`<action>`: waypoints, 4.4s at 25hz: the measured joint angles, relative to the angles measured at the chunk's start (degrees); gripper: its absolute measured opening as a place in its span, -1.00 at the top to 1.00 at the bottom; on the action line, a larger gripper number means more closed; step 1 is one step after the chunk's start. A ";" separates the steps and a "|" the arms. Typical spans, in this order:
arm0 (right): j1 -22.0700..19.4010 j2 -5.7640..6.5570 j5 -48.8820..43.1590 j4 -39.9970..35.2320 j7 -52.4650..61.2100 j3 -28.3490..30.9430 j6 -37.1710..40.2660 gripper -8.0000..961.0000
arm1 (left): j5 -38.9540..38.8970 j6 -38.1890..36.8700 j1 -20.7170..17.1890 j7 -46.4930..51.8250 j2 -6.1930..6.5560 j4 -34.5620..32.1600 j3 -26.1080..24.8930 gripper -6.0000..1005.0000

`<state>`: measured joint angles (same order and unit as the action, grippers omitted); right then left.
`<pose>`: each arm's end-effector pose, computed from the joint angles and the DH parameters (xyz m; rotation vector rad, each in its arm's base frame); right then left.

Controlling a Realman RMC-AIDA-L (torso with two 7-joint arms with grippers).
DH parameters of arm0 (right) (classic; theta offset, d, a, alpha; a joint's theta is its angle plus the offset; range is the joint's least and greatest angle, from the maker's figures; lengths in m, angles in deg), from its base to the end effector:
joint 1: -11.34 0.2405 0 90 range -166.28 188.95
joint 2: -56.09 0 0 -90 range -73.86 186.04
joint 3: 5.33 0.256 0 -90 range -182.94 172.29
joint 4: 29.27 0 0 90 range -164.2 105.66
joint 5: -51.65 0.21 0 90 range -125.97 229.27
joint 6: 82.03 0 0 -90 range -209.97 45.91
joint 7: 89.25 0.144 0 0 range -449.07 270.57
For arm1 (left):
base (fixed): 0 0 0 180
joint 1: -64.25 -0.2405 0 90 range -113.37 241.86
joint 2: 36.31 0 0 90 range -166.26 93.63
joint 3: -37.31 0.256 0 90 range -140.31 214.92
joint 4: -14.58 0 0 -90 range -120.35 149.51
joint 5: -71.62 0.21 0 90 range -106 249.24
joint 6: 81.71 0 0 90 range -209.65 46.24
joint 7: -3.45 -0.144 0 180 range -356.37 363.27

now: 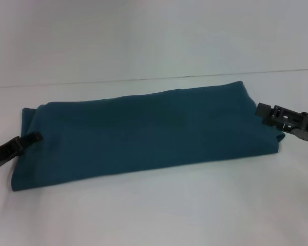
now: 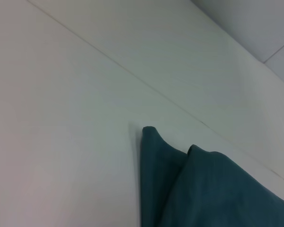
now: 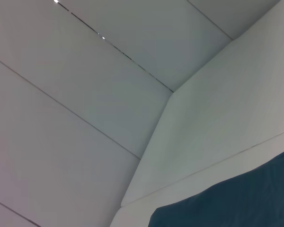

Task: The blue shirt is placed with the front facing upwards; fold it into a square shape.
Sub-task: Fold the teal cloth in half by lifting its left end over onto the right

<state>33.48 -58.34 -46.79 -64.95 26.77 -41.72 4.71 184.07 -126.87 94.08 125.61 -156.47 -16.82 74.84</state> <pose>0.3096 0.3201 0.0601 -2.1109 1.5518 1.1318 -0.3499 0.3775 0.0068 -1.6490 -1.6479 -0.6480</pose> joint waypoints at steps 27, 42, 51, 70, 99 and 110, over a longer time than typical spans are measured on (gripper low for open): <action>0.21 0.69 -0.09 0.09 -0.24 -0.01 0.03 -0.81 | 14.29 -12.03 4.98 11.57 3.65 -10.33 2.67 -0.52; -0.07 0.63 -0.17 0.17 -0.35 0.09 -0.01 -0.80 | 19.57 -7.22 3.95 20.00 2.98 -8.94 2.58 -0.50; -0.17 0.65 -0.17 0.69 -0.39 0.10 0.00 -0.79 | 19.69 -2.67 3.81 19.65 3.06 -6.21 2.85 -0.45; -0.18 0.70 -0.14 0.79 -0.81 0.12 -0.09 -0.77 | 19.74 -2.57 3.38 15.57 2.38 -5.71 3.08 -0.35; -0.29 0.79 -0.17 0.79 -0.83 0.71 -0.09 -0.75 | 20.09 -9.29 8.73 17.55 1.60 -5.19 5.93 -0.20; -0.79 0.79 0.08 0.79 -0.88 0.80 0.17 -0.74 | 23.28 -8.60 9.52 20.25 1.46 -6.01 8.49 0.05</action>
<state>32.69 -57.55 -46.71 -64.16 25.90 -40.92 4.89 207.35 -135.46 103.61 145.86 -155.01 -22.82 83.33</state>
